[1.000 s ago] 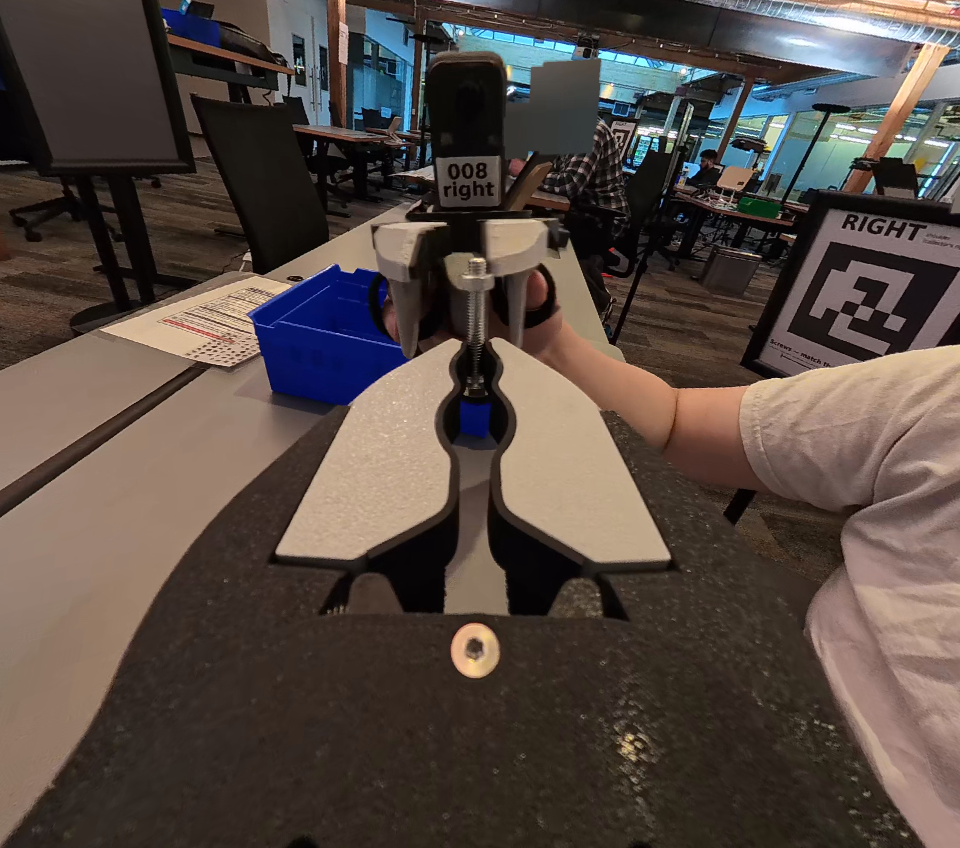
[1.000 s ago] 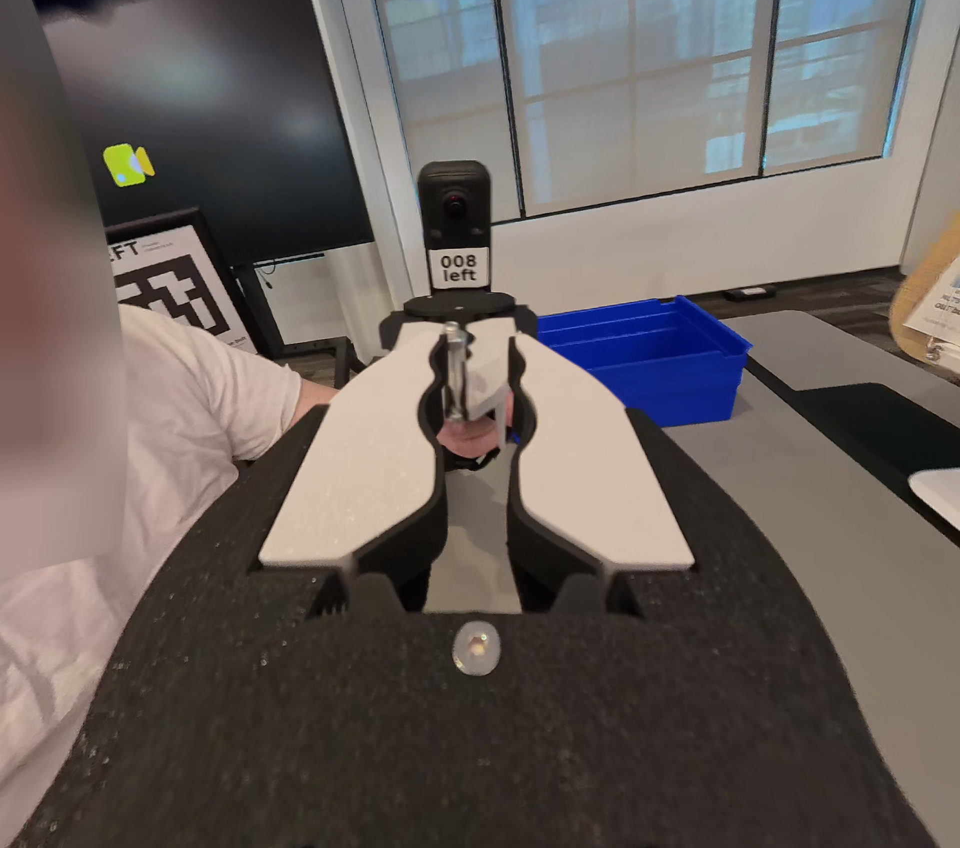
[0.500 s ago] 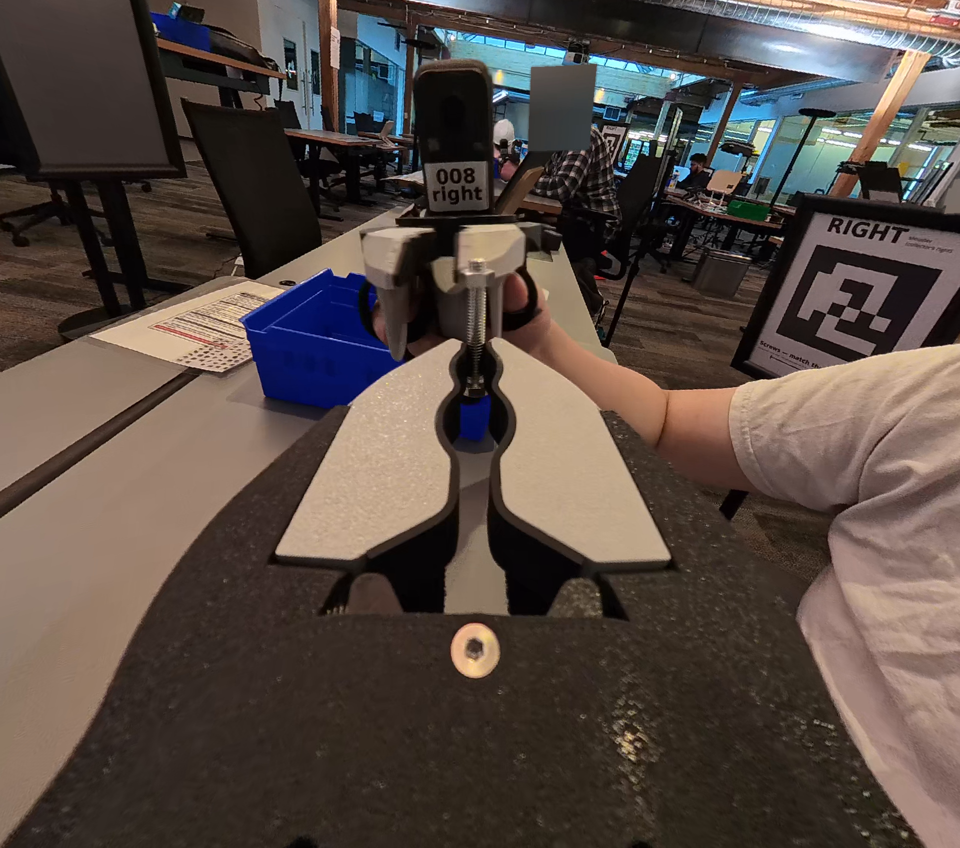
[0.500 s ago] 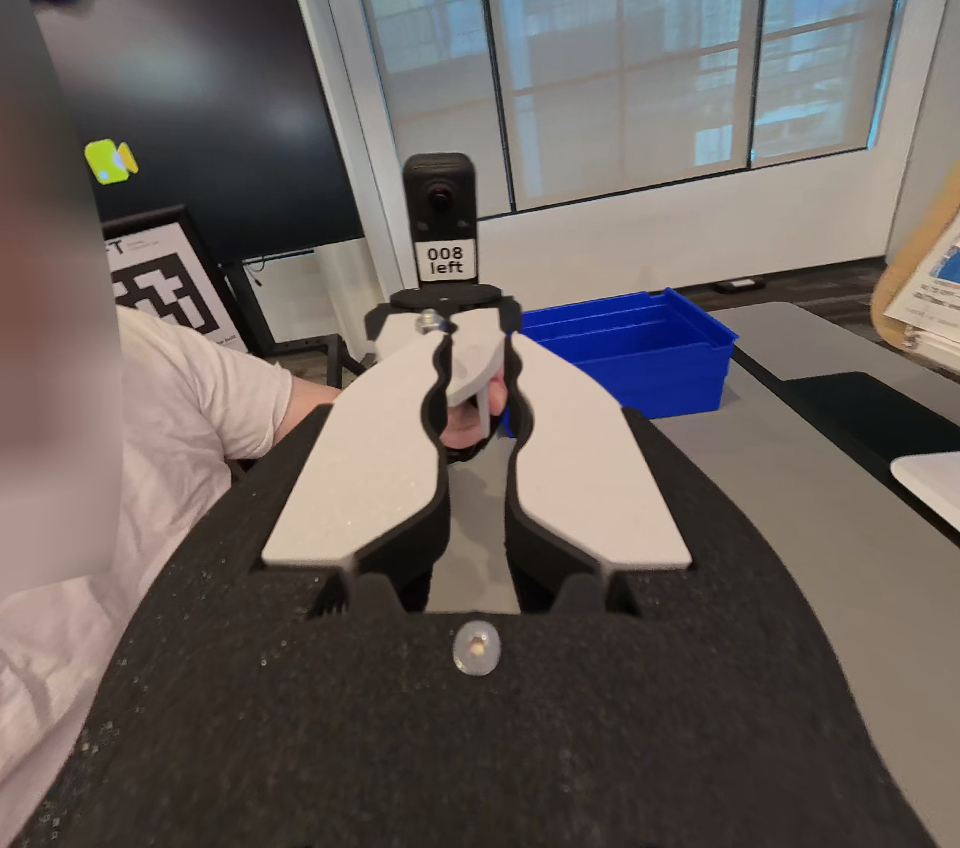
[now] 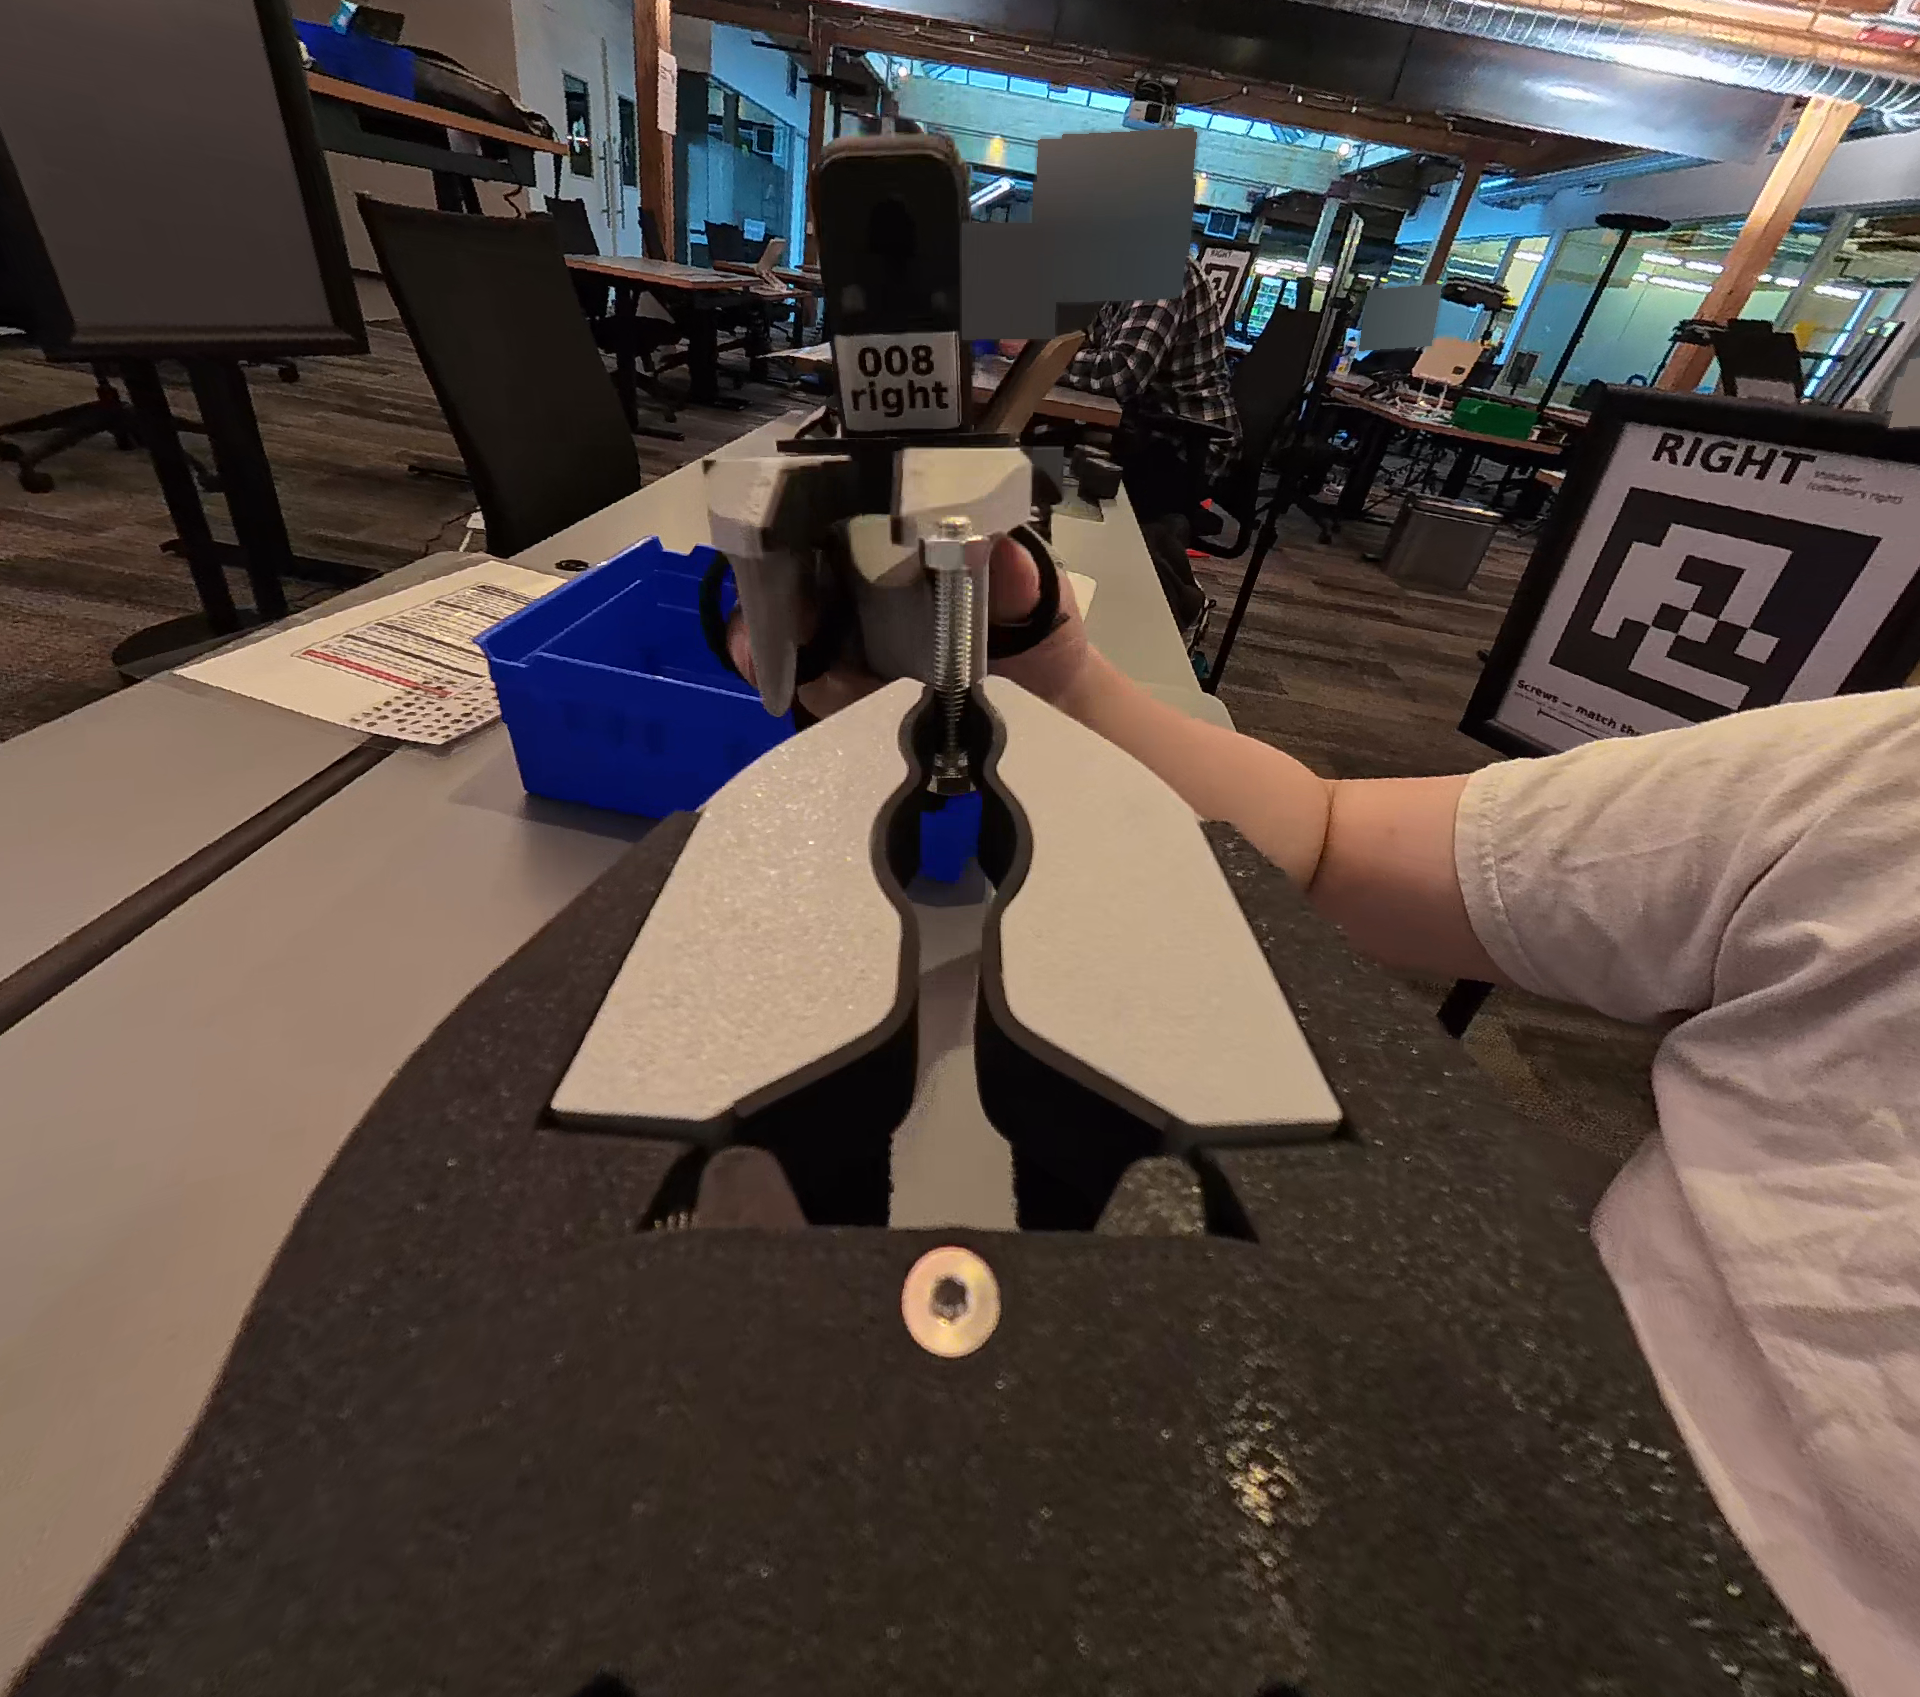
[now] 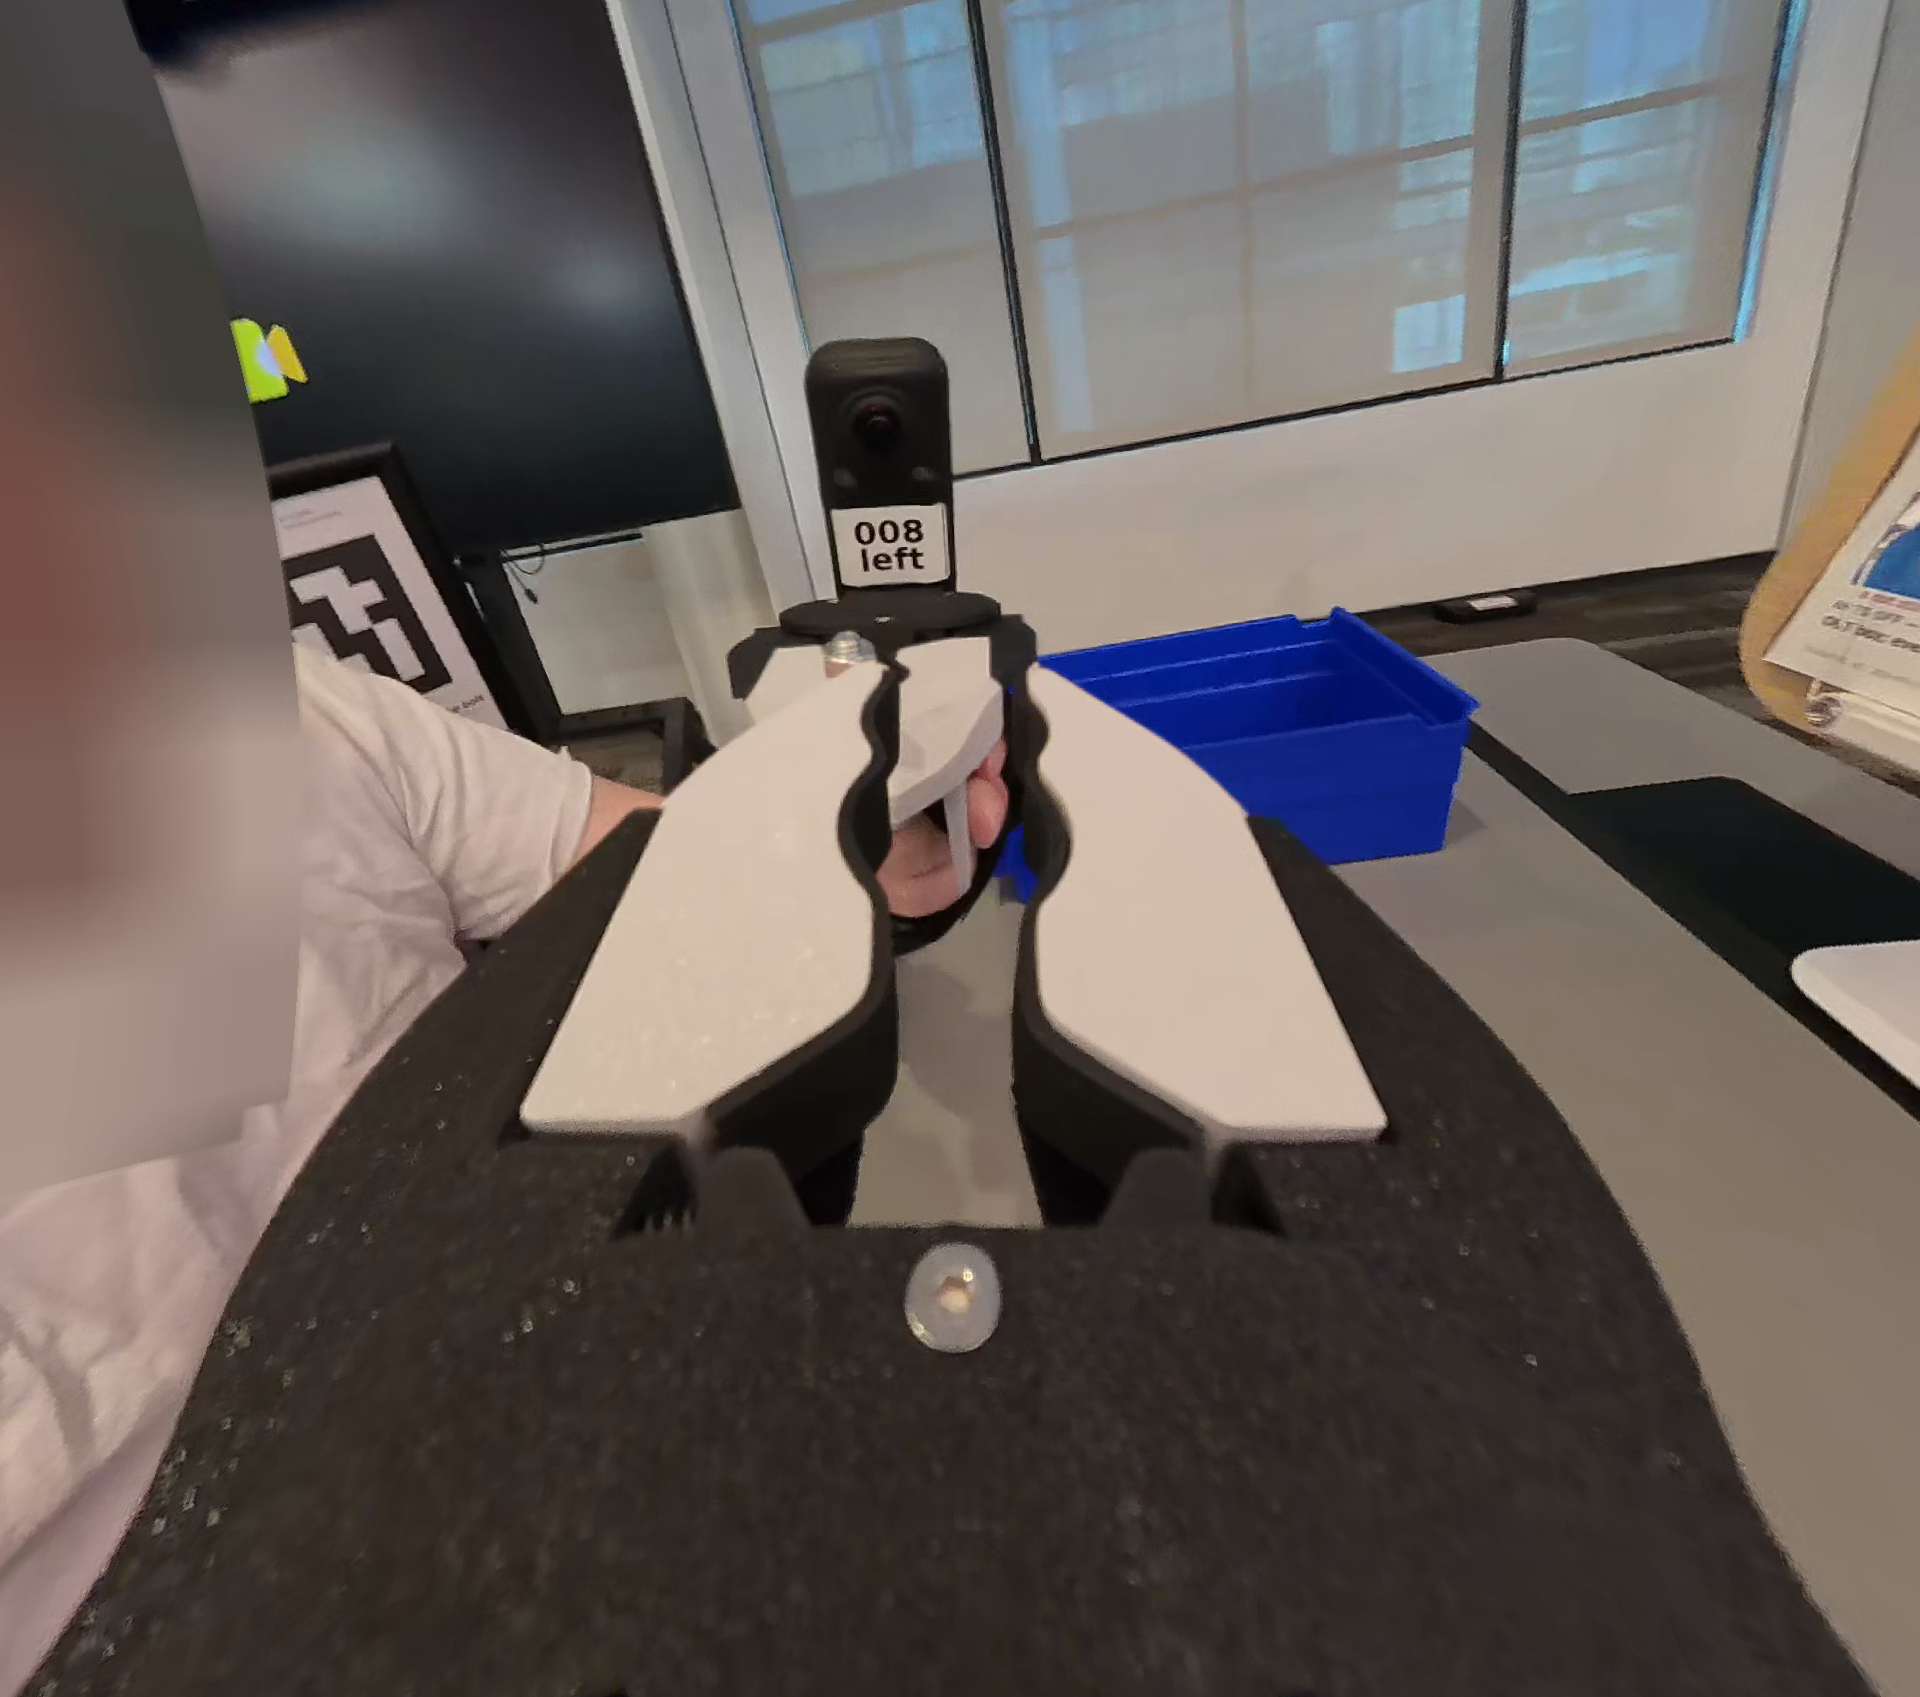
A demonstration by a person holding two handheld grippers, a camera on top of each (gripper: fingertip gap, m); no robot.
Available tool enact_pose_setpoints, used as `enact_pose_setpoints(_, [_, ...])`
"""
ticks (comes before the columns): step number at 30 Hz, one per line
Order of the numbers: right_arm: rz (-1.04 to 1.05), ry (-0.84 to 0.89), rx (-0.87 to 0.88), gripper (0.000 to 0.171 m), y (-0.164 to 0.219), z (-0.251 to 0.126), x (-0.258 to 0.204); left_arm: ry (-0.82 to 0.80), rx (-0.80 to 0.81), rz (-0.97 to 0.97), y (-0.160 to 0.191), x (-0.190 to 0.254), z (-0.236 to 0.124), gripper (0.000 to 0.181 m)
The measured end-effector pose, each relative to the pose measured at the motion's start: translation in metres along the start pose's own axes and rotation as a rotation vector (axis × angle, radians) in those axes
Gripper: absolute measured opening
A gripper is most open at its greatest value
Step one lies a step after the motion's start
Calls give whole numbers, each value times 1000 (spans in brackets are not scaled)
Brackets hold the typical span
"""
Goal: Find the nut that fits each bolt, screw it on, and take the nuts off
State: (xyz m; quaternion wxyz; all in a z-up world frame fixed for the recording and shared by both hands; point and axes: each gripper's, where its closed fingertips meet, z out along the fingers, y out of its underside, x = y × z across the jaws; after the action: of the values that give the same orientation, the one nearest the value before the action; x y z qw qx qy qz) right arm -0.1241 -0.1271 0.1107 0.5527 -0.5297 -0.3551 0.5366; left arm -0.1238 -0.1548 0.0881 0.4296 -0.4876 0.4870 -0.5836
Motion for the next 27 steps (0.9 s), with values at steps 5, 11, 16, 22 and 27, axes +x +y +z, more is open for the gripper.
enact_pose_setpoints(5, [-35, -76, -13, 21, 0, 11, -23, -2, -10, 2, 2, 0, 1, 4])
enact_pose_setpoints(11, [-35, -38, -44, 23, 5, 7, -12, -5, -2, 5, 1, 1, 1, 4])
enact_pose_setpoints(16, [-10, -83, 9, 22, -3, 4, -17, -2, -5, 8, 0, 1, 0, 4])
enact_pose_setpoints(22, [-59, -54, -25, 25, 5, 12, -18, 8, -11, 3, 2, 3, 2, 4])
enact_pose_setpoints(27, [-2, -20, 27, 21, -4, -2, -2, 4, -6, 7, 0, 3, 1, 4])
